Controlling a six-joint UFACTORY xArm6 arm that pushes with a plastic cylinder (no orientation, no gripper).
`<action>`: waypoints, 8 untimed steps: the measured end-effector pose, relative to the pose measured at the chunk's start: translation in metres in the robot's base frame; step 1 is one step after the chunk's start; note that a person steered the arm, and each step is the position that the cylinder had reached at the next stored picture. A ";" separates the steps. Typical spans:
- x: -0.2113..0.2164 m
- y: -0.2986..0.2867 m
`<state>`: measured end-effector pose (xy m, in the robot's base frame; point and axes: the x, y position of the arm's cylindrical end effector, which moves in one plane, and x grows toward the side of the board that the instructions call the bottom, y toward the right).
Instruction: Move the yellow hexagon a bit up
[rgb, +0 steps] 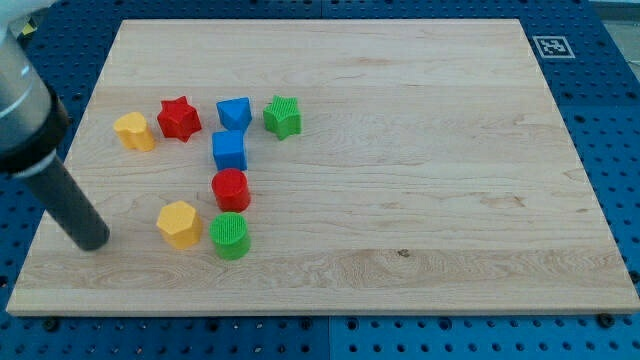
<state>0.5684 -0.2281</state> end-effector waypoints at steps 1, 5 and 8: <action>0.030 0.034; 0.033 0.098; -0.002 0.090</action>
<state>0.5668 -0.1386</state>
